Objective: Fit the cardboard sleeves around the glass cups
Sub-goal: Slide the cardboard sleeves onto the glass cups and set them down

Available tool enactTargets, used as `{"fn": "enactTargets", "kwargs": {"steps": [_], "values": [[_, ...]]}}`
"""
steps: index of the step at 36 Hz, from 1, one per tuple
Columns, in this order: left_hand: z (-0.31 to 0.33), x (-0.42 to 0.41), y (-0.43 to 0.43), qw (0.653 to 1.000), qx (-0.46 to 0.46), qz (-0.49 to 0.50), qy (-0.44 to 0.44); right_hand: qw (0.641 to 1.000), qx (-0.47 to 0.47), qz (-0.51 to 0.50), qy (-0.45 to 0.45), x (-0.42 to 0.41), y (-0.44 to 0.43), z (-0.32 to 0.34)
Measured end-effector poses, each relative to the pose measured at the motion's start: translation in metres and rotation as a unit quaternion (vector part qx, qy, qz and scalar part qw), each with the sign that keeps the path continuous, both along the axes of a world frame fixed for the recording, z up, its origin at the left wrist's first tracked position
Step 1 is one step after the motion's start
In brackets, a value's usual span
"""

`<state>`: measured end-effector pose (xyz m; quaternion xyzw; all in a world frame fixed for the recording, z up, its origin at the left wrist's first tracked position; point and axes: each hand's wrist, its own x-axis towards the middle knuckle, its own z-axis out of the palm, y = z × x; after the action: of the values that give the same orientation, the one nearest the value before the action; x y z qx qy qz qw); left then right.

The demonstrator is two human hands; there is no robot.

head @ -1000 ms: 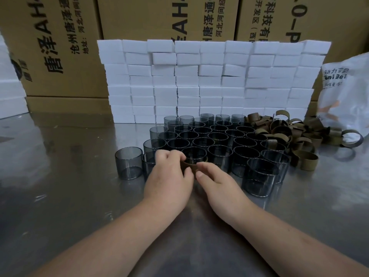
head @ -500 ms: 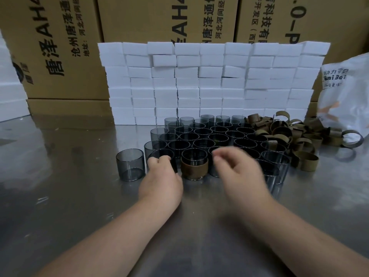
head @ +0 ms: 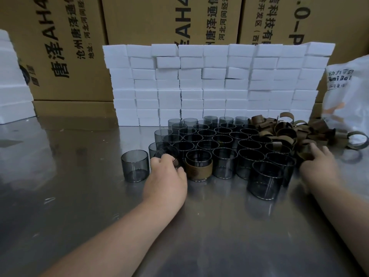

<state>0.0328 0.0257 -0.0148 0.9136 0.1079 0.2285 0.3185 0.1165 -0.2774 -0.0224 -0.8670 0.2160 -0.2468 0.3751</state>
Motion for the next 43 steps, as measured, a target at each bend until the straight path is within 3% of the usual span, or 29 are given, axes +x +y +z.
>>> {"fn": "enactTargets", "kwargs": {"steps": [6, 9, 19, 27, 30, 38, 43], "values": [[0.004, -0.002, -0.003, 0.995, -0.066, 0.018, -0.070, 0.975, -0.183, 0.065, 0.107, 0.010, -0.001, -0.005], [0.004, -0.004, -0.005, 0.991, -0.087, 0.010, -0.104, 0.967, -0.206, 0.054, 0.140, 0.012, -0.001, -0.004], [-0.002, -0.003, -0.006, 0.977, -0.096, -0.077, -0.172, 0.983, -0.175, -0.032, 0.047, 0.002, 0.005, 0.003], [-0.002, -0.007, -0.009, 0.966, -0.111, -0.143, -0.185, 0.971, -0.112, -0.073, -0.199, -0.011, 0.026, 0.027], [-0.001, -0.007, -0.009, 0.964, -0.129, -0.138, -0.187, 0.963, -0.120, -0.025, -0.238, -0.022, 0.042, 0.038], [-0.003, -0.002, -0.006, 0.963, -0.158, -0.117, -0.184, 0.920, -0.064, 0.232, -0.310, -0.083, 0.118, 0.073], [-0.003, -0.001, -0.005, 0.954, -0.176, -0.122, -0.212, 0.860, 0.166, 0.402, -0.265, -0.117, 0.157, 0.071]]}}
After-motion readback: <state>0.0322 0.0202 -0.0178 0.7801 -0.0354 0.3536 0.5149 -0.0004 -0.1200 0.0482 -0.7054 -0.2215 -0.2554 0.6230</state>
